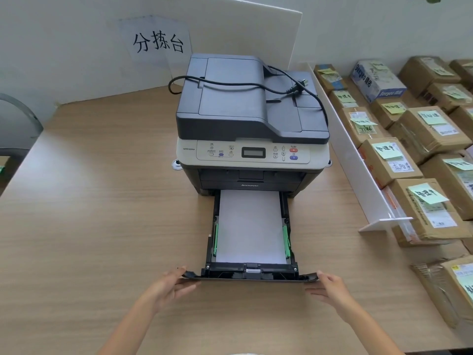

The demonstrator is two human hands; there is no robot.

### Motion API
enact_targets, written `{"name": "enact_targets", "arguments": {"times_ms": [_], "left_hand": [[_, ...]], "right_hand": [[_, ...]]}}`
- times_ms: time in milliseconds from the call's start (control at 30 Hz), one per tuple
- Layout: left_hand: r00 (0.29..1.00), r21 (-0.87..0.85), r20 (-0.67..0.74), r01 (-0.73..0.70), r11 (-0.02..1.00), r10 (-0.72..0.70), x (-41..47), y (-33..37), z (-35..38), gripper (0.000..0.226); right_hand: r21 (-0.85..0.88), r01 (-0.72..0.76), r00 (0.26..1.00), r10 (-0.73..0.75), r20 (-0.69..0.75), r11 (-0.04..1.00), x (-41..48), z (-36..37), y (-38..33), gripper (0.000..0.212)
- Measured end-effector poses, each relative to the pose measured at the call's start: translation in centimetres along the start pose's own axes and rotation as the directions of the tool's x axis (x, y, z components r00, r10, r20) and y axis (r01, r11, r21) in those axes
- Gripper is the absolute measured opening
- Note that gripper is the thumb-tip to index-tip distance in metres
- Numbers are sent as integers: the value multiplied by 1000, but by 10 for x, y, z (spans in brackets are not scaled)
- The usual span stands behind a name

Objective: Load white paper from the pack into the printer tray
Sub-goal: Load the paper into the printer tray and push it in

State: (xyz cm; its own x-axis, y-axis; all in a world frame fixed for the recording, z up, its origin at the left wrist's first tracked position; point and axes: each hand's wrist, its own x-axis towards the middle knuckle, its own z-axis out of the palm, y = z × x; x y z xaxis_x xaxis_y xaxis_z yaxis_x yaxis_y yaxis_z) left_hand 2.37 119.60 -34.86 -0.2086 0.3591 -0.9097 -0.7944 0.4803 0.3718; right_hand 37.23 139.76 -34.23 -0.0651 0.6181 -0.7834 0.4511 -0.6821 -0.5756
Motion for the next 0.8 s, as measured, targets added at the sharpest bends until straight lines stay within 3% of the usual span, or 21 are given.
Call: {"name": "enact_targets", "arguments": {"times_ms": [533,800], "left_hand": [[998,-73,30,-59,996,61,6,22,22,19],[997,-93,50,-52,994,57,18,33,26,25]], "right_hand": [[-118,60,997,-66,-48,991,20,6,-34,37],[-225,120,985,-144,-94,967,35,11,-41,41]]}}
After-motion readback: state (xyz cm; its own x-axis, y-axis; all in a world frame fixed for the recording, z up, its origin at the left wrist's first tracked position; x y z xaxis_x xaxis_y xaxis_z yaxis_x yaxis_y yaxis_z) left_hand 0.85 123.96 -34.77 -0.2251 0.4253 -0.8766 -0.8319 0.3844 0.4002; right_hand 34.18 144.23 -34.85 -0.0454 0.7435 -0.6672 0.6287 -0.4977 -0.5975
